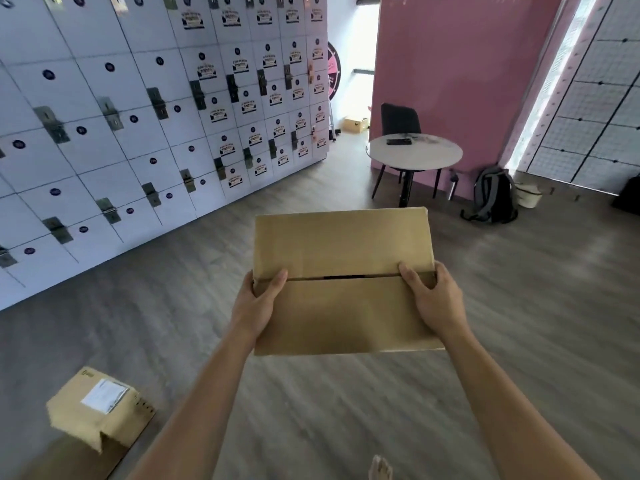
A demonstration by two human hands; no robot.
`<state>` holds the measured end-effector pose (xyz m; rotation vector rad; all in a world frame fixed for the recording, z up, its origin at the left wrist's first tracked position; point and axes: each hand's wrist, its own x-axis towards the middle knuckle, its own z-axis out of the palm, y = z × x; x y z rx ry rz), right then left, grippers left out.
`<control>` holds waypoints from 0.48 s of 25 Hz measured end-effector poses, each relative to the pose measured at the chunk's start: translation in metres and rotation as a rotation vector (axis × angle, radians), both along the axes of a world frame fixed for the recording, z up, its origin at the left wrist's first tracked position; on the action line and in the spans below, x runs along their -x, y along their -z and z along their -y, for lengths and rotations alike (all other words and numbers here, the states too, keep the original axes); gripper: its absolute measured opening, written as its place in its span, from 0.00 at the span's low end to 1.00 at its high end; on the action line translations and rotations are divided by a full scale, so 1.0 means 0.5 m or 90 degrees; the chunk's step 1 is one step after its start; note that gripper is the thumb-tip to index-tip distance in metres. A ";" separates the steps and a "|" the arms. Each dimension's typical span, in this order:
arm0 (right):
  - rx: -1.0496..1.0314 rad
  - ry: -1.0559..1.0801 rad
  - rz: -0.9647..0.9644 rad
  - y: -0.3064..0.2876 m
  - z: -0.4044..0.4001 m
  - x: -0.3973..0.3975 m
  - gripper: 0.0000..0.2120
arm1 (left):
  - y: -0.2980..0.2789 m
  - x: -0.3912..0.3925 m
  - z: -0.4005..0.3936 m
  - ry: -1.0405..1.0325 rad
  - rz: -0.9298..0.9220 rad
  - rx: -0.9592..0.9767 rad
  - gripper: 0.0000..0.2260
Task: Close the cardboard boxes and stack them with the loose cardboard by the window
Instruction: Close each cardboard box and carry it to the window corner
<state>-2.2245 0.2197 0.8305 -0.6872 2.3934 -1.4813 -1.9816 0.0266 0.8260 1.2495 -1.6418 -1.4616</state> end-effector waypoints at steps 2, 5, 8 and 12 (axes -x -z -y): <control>0.005 -0.007 -0.007 0.009 0.082 0.073 0.34 | 0.004 0.073 0.076 0.001 0.002 -0.001 0.36; 0.007 -0.015 -0.013 0.004 0.228 0.201 0.33 | -0.014 0.191 0.205 -0.006 0.003 0.004 0.36; 0.019 -0.056 -0.015 -0.017 0.398 0.303 0.33 | -0.033 0.269 0.338 -0.045 -0.005 0.006 0.37; 0.013 -0.135 -0.030 -0.030 0.647 0.376 0.35 | -0.022 0.308 0.523 -0.132 -0.014 -0.027 0.37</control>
